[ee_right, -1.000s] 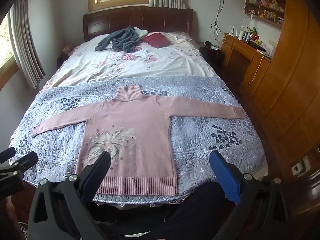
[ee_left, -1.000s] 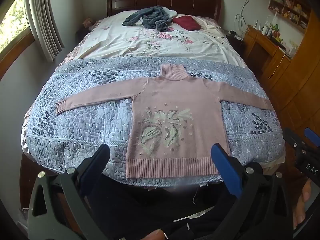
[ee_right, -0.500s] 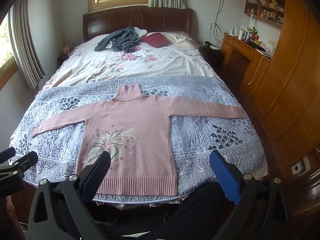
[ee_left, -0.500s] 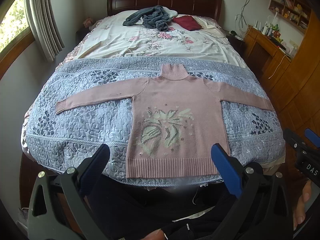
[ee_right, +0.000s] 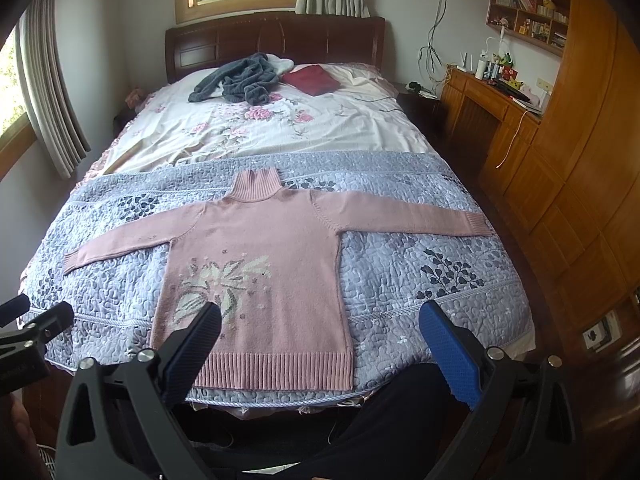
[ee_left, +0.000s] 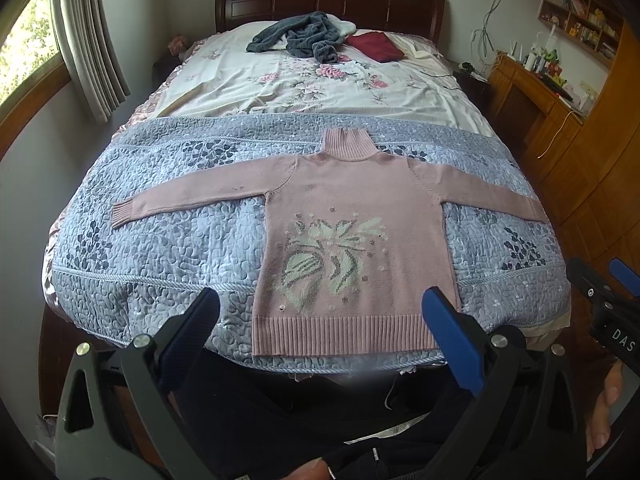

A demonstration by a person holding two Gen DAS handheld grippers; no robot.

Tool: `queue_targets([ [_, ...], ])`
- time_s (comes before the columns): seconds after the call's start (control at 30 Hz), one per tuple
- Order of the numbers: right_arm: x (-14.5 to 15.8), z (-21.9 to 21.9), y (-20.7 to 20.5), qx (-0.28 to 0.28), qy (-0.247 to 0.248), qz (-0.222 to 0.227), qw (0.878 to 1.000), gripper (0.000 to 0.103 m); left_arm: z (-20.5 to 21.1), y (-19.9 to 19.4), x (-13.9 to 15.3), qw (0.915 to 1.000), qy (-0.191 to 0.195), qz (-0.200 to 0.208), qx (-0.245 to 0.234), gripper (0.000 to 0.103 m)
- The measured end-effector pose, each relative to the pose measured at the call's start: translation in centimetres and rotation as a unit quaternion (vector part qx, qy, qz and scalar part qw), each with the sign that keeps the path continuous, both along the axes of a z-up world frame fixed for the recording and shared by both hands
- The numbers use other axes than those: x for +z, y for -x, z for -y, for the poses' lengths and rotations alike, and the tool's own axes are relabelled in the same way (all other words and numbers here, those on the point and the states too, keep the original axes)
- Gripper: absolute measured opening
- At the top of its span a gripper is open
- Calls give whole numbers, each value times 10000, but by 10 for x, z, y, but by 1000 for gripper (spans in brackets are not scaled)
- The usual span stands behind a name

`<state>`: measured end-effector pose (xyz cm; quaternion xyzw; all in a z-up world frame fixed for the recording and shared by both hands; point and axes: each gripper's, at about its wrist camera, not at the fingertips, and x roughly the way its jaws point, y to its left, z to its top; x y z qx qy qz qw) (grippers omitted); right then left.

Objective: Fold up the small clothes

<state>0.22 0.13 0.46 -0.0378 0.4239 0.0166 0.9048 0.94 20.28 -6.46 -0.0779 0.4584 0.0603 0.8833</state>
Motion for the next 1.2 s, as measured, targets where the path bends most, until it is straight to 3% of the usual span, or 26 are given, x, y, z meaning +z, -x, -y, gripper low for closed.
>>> queue_targets([
  [1.2, -4, 0, 0, 14, -8, -9, 10000, 99, -1, 2, 1, 10000, 12, -4, 23, 100],
])
